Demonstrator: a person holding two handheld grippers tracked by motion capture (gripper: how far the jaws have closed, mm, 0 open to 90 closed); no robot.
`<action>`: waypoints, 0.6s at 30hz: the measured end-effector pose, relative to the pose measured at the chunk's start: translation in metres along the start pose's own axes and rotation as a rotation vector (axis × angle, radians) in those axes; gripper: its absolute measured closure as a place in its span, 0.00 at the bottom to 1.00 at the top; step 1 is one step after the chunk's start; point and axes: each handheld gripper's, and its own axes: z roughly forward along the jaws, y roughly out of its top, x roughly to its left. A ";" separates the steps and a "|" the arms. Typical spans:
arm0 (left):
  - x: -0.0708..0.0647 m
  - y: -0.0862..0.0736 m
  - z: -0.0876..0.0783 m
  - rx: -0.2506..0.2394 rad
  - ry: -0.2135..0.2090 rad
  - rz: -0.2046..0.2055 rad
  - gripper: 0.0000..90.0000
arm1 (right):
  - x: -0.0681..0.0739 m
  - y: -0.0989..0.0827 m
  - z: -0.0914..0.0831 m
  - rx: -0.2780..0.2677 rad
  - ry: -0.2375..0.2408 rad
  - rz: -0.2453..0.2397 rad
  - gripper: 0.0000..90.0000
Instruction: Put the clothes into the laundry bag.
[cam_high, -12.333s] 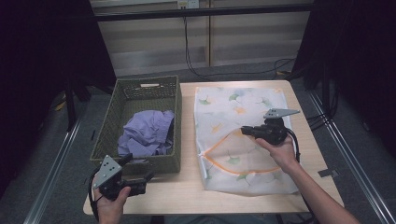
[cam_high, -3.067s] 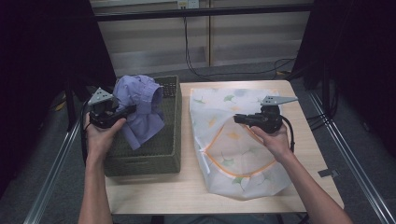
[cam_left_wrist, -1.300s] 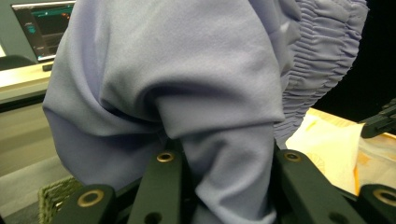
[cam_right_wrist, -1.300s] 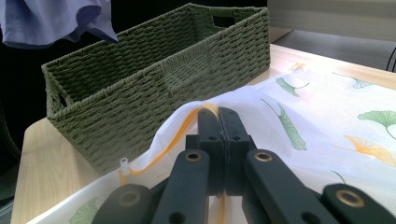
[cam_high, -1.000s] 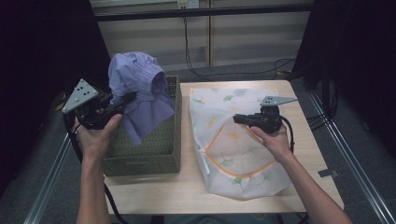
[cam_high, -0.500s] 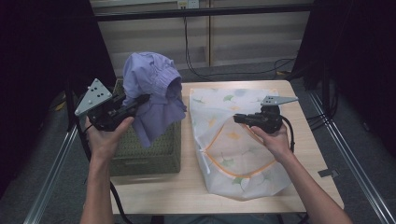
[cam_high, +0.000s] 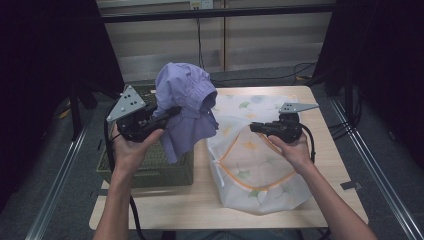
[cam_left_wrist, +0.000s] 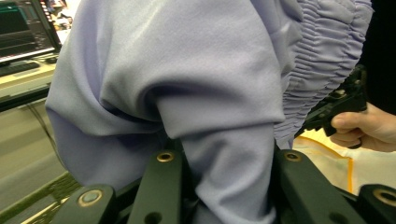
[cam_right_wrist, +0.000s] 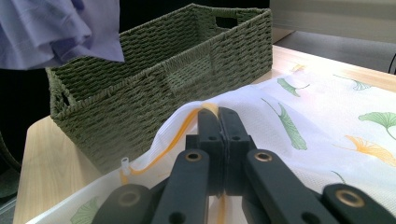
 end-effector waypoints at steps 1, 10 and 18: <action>-0.001 0.000 0.002 -0.004 -0.001 -0.001 0.81 | 0.000 0.000 0.000 0.000 0.000 0.000 1.00; -0.016 0.001 0.016 -0.002 -0.053 -0.011 0.81 | 0.000 0.001 0.000 -0.003 0.003 -0.002 1.00; -0.030 0.003 0.026 0.019 -0.086 0.006 0.80 | 0.000 0.002 -0.002 -0.008 0.001 0.000 1.00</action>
